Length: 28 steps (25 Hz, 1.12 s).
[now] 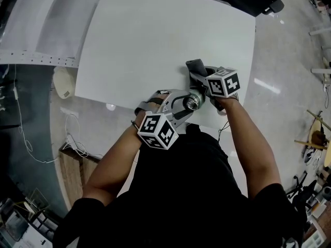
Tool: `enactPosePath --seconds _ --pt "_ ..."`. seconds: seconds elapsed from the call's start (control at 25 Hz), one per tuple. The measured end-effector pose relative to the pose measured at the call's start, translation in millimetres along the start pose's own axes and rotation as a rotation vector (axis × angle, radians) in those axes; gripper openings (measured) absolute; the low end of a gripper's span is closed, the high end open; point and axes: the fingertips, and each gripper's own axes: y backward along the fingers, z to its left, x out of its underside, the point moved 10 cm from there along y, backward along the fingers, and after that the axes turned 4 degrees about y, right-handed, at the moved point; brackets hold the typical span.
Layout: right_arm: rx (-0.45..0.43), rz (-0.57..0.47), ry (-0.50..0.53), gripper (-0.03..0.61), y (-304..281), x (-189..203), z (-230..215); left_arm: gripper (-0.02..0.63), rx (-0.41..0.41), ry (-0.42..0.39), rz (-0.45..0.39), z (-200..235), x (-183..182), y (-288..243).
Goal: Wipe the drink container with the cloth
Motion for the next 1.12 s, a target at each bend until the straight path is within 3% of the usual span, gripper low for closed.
enactPosePath --seconds 0.12,0.36,0.48,0.8,1.12 --pt "0.023 0.002 0.044 0.110 0.1 0.9 -0.2 0.253 -0.004 0.007 -0.001 -0.2 0.5 0.5" --pt "0.146 0.004 0.270 0.110 3.1 4.1 4.3 0.253 -0.003 0.010 0.001 0.0 0.5 0.8" --pt "0.205 0.003 0.330 0.110 7.7 7.8 3.1 0.253 -0.001 0.012 0.004 0.7 0.6 0.5" --pt "0.292 -0.062 0.290 0.110 35.4 10.1 -4.2 0.253 0.002 -0.001 0.026 0.0 -2.5 -1.6" --pt "0.333 -0.205 0.116 0.110 77.6 20.8 5.4 0.254 0.009 -0.014 0.047 0.6 -7.8 -6.7"
